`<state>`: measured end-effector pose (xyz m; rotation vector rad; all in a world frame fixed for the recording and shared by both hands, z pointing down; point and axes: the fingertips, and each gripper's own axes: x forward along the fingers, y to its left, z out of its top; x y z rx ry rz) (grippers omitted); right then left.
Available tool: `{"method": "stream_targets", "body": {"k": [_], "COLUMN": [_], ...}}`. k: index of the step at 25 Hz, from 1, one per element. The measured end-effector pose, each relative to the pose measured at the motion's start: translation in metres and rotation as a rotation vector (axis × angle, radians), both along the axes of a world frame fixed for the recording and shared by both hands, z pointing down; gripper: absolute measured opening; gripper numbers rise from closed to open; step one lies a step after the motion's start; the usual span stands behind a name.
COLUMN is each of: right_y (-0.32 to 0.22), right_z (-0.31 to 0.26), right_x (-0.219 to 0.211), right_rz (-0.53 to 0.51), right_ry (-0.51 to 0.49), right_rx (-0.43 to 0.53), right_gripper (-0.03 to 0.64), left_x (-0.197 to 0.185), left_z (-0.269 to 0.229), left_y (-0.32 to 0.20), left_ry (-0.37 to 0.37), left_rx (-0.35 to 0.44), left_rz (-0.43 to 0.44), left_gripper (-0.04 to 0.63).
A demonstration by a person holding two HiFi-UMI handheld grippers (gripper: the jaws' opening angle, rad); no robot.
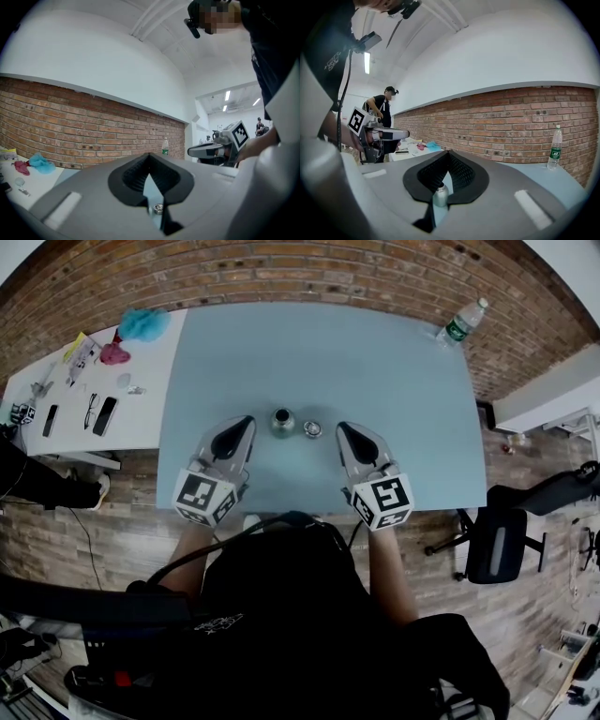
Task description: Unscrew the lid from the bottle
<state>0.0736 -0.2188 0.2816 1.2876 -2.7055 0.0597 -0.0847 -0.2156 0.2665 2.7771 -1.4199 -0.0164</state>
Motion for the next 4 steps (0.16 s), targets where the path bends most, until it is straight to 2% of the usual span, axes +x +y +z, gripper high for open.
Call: {"method": "stream_targets", "body": {"k": [4], "right_y": [-0.0027], "right_z": [0.0004], "right_x": [-0.0051], "right_rz": [-0.011], "right_ry": [0.001], "right_rx": [-0.001], "right_gripper": [0.002], "left_x": [-0.0003], "left_z": [0.0002], "left_y": [-0.0034], "left_ry": [-0.003], "left_rx": [0.000], "left_rz": [0.005], "left_gripper": [0.000]}}
